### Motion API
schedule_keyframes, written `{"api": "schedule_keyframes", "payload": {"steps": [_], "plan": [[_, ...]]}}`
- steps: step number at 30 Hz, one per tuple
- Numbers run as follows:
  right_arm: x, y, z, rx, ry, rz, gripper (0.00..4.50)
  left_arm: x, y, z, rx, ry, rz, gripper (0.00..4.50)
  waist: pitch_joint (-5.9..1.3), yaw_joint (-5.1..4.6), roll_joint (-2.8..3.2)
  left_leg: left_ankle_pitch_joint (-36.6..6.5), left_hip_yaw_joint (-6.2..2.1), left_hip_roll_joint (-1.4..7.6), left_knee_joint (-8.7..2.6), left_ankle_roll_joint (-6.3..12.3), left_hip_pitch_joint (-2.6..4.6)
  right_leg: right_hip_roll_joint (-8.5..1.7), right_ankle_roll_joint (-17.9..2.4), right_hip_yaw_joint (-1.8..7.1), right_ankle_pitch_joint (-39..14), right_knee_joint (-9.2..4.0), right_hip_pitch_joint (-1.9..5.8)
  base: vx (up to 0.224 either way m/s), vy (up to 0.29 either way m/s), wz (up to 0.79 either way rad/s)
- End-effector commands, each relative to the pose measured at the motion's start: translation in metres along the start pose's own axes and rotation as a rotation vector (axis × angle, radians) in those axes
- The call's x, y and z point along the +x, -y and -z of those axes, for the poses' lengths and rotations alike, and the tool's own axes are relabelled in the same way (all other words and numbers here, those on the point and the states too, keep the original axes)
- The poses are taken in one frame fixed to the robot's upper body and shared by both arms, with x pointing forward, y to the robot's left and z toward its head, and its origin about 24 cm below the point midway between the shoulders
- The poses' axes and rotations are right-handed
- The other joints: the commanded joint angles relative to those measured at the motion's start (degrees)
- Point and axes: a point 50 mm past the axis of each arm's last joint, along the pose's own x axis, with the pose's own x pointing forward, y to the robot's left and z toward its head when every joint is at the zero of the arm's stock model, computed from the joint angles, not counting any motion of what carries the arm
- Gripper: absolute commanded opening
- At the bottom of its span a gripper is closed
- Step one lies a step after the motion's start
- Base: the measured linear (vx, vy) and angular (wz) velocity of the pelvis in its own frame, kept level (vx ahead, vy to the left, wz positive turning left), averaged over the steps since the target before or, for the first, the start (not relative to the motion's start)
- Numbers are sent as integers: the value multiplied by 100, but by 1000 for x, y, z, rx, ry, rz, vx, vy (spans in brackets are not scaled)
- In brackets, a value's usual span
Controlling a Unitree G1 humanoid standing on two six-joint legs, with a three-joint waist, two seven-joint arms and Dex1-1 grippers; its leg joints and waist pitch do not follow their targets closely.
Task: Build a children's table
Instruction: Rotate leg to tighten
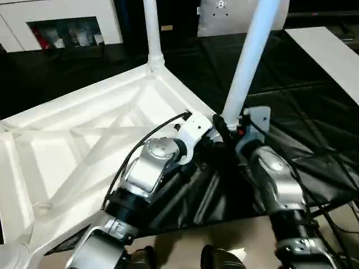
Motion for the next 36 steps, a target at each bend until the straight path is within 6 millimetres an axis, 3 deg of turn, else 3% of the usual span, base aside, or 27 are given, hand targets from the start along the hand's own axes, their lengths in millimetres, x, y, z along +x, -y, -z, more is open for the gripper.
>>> {"api": "schedule_keyframes", "payload": {"steps": [1,5,8,13,18,22,30,36], "plan": [[-7,-9,6,-11,-24,-158,400,-4,4,6,25,37,96,0,-329,33,-78,-1100,-221,434,-320,697,67,-558,-1044,340,-1631,-449,277,0,0,0],[-30,7,-7,-124,-33,-367,434,-22,-5,20,108,5,219,0,-353,40,-75,-728,-206,431,-265,968,41,-520,-1197,316,-1023,-367,306,0,0,0],[-42,19,-15,-150,-60,-476,448,-33,-9,29,157,-32,319,0,-342,55,-73,-764,-198,429,-256,1035,49,-535,-1221,314,-1159,-375,310,0,0,0],[-55,21,-22,-242,-148,-686,448,-52,-15,38,260,-96,496,0,-317,99,-45,-963,-201,478,-288,876,108,-513,-1222,312,-1505,-386,262,0,0,0],[-56,19,-23,-361,-211,-803,448,-65,-18,41,305,-136,618,0,-327,164,-55,-905,-178,494,-283,800,121,-523,-1351,328,-1208,-329,252,0,0,0],[-57,6,-20,-385,-291,-1006,448,-75,-19,40,368,-171,767,0,-320,215,-58,-895,-183,502,-280,810,117,-539,-1407,334,-1182,-305,264,0,0,0],[-43,-12,-20,-385,-275,-1129,370,-72,-17,34,419,-172,828,0,-301,285,-74,-1064,-185,517,-288,633,139,-557,-1391,351,-1507,-315,231,0,0,0],[-43,-17,-18,-374,-294,-1188,325,-72,-17,35,424,-172,842,0,-316,295,-80,-885,-187,520,-279,674,130,-556,-1442,351,-1185,-276,249,0,0,0]]}}
